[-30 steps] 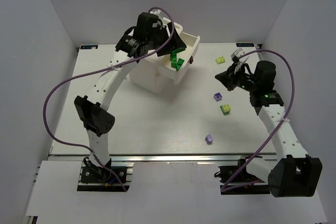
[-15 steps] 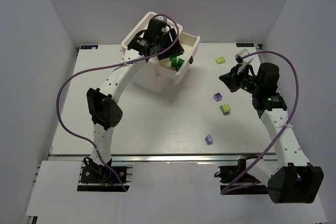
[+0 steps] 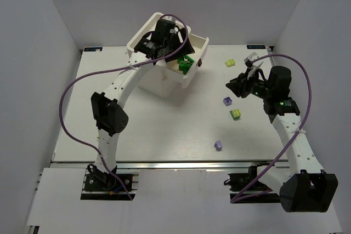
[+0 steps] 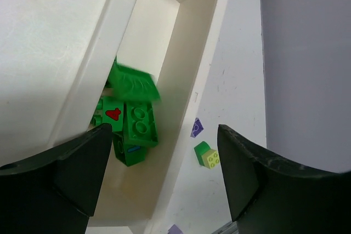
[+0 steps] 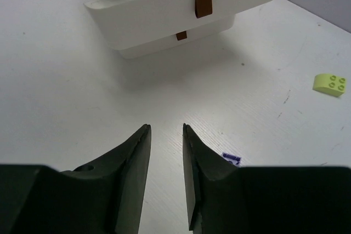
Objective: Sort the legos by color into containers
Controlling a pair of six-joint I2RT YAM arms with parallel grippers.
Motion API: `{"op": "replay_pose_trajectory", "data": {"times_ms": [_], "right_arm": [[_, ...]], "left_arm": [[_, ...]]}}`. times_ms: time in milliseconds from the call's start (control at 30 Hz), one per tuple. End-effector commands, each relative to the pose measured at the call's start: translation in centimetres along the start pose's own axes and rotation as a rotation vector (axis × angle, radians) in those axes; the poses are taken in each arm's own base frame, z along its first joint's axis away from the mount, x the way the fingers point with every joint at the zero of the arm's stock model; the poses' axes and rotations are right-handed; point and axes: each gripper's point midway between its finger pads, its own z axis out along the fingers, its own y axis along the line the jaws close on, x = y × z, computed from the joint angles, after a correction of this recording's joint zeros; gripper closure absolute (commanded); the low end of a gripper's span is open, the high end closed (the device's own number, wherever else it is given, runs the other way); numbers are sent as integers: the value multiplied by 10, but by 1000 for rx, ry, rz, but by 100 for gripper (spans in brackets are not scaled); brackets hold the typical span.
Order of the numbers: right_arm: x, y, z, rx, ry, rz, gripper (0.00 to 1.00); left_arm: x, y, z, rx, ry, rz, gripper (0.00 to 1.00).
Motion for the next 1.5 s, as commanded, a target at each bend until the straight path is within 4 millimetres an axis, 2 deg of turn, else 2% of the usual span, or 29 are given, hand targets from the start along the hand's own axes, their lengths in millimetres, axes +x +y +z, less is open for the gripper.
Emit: {"op": "replay_pose_trajectory", "data": {"times_ms": [0,100,167,200,233,267,333,400,433,467,533,567,600,633,667,700,767,800,833,867,900,967,1000,1033,1100,1167,1267,1300,1467], "right_arm": [[-17,7,-2,-48,-28,-31,64],[-19,3,0,-39,-24,-9,63],[-18,-3,2,-14,-16,24,74],[-20,-8,2,18,-13,61,82],[-20,-14,4,45,-8,90,98],[-17,-17,5,60,6,117,100],[-15,-28,9,98,27,167,100],[-11,-32,13,102,64,188,100],[-7,-35,15,112,79,197,100],[1,-38,15,127,110,213,100],[17,-47,19,148,175,206,100],[26,-50,19,154,209,197,100],[44,-51,16,156,283,203,90],[52,-53,13,152,322,149,79],[62,-55,10,157,362,139,69],[80,-50,5,145,436,157,52],[96,-49,0,138,503,143,45],[106,-52,-4,161,545,144,37],[113,-54,-5,181,567,142,37],[125,-59,-10,229,602,157,28],[131,-62,-10,253,620,166,19],[144,-66,-12,279,665,169,18],[154,-66,-12,274,698,185,13],[159,-68,-13,285,715,192,12],[174,-68,-12,281,760,213,11],[178,-72,-8,293,758,209,12],[190,-74,-6,290,787,216,22],[197,-74,-4,284,807,223,29],[209,-69,0,251,832,246,43]], "left_arm": [[-28,-32,-34,89,-89,10,13],[-34,-41,-41,126,-106,10,21],[-39,-53,-52,181,-115,14,46],[-44,-60,-56,212,-133,21,59],[-44,-68,-61,250,-127,30,70],[-49,-75,-72,280,-144,47,87],[-50,-84,-85,328,-148,75,94],[-49,-85,-104,349,-166,112,96],[-35,-76,-100,342,-132,135,95],[-41,-82,-124,373,-176,151,90],[-36,-76,-139,368,-189,173,85],[-22,-62,-134,340,-162,178,80],[-24,-63,-163,354,-201,187,61],[-20,-58,-170,349,-205,190,50],[-3,-41,-164,315,-182,181,40],[-4,-42,-194,344,-225,184,25],[7,-32,-205,347,-236,166,18],[25,-16,-200,320,-206,152,16],[29,-14,-215,336,-223,130,14],[34,-9,-217,334,-224,117,14],[51,5,-208,307,-188,97,14],[61,10,-215,321,-185,61,13],[66,12,-215,325,-174,48,13],[79,21,-208,314,-144,27,13],[82,22,-211,330,-152,14,13],[89,26,-207,326,-139,6,13],[93,29,-203,315,-121,9,13],[94,30,-203,313,-119,8,13],[107,38,-198,308,-90,-14,13]]}}
